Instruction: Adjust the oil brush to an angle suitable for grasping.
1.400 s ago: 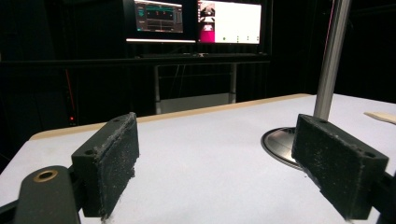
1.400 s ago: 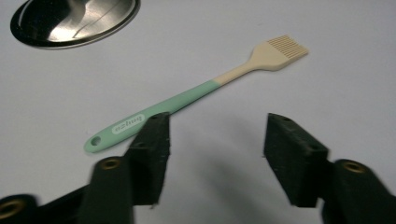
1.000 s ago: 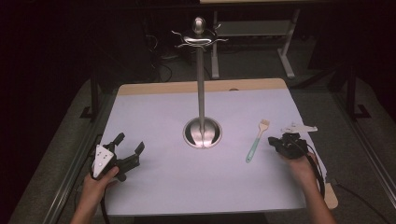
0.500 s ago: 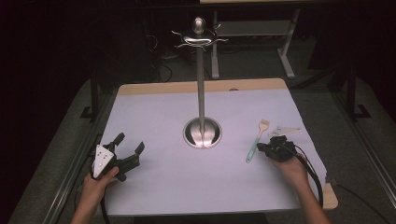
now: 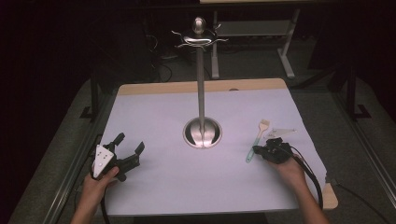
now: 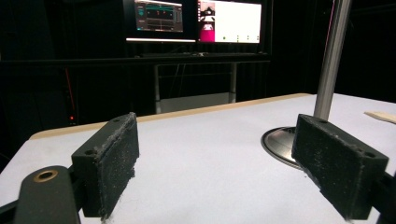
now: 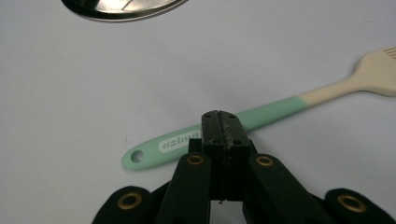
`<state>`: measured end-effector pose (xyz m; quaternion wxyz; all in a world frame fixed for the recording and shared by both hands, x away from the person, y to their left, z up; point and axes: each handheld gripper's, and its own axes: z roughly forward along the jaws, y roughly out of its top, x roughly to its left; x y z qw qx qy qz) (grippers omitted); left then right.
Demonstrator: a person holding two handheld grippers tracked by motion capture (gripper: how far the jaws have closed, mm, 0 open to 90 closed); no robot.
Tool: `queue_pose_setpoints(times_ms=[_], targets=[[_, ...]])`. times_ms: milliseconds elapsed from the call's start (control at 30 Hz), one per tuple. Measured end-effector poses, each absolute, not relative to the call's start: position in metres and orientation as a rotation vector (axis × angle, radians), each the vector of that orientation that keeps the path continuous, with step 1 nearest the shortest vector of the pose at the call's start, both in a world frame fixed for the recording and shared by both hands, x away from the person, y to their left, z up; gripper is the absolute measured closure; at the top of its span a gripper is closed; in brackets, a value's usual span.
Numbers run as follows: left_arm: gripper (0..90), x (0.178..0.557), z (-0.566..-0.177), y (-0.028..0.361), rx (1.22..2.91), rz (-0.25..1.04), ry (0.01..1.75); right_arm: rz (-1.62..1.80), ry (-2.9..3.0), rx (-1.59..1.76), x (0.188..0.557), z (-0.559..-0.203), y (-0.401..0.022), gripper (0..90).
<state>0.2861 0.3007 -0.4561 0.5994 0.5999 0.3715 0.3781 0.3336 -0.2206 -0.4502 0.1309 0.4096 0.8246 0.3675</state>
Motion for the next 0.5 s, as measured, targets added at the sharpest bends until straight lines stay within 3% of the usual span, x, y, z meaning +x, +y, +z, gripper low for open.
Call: queue_pose_setpoints(times_ms=[500], targets=[[14.6, 0.2864, -0.456, 0.3009, 1.396, 0.878, 0.863, 1.089, 2.416, 1.17, 0.3329, -0.4503, -0.2114, 90.0]])
